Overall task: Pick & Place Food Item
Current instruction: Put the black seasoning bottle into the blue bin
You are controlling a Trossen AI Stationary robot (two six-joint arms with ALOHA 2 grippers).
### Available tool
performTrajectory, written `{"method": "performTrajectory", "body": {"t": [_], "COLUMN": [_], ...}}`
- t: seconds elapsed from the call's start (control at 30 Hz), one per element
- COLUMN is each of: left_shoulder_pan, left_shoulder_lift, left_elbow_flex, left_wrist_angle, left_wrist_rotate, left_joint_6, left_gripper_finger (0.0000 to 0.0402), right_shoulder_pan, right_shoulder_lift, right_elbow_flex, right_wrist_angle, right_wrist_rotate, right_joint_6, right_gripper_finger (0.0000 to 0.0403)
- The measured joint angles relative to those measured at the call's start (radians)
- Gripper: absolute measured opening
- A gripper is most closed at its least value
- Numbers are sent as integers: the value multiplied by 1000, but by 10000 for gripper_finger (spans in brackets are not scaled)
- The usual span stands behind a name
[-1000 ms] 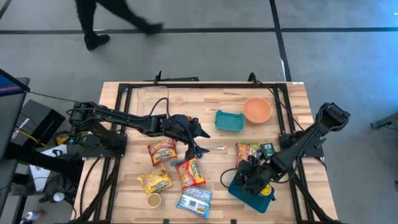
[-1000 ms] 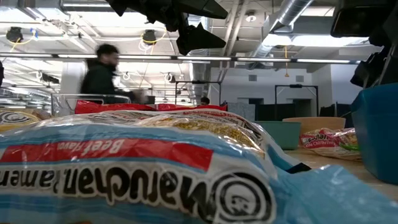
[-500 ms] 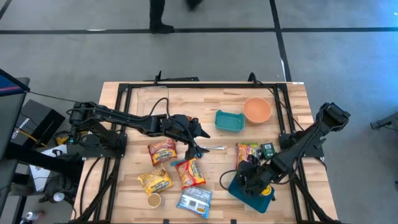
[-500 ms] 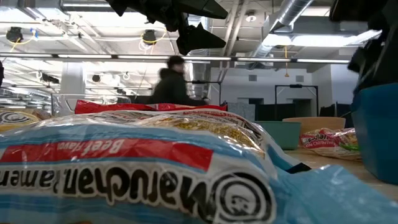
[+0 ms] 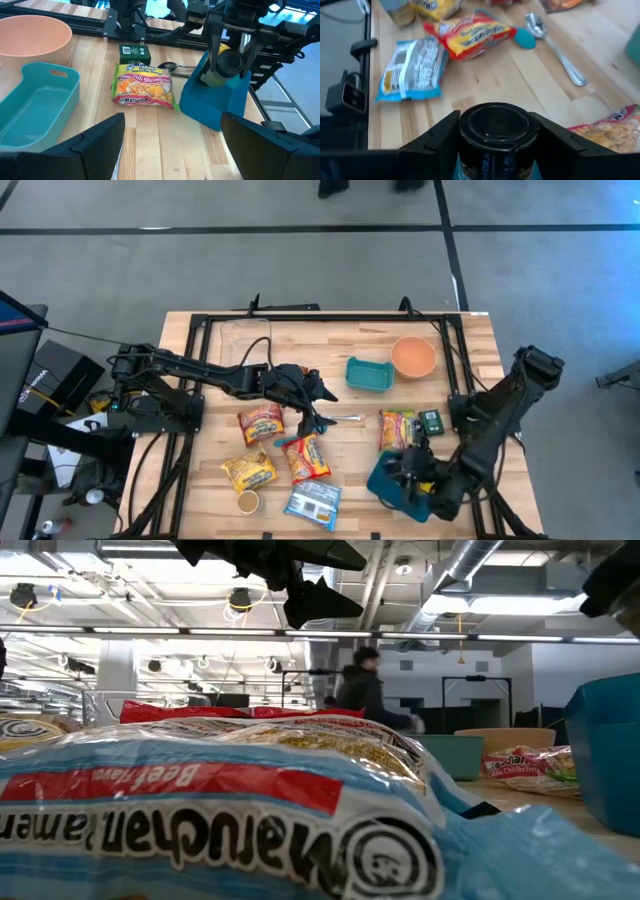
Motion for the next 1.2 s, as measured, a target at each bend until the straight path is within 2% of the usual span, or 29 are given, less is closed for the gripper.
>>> {"method": "performTrajectory", "body": {"t": [0.23,0.43,0.83,1.2], "left_shoulder_pan": [0,0,0,0], "left_shoulder_lift": [0,0,0,0], "left_elbow_flex": [0,0,0,0], "left_wrist_angle": [0,0,0,0], "left_wrist_rotate": [0,0,0,0], "left_joint_6": [0,0,0,0], "left_gripper_finger": [323,323,323,323], "right_shoulder_pan": [37,61,61,59], "right_shoulder_lift": [2,79,173,180], "right_elbow_flex": [0,-1,-2,0], "right_wrist_angle": [-21,-20,-17,-8], "right_wrist_rotate": [92,156,186,187], "right_joint_6": [19,97,183,220], "right_gripper_finger": [195,195,195,195]}}
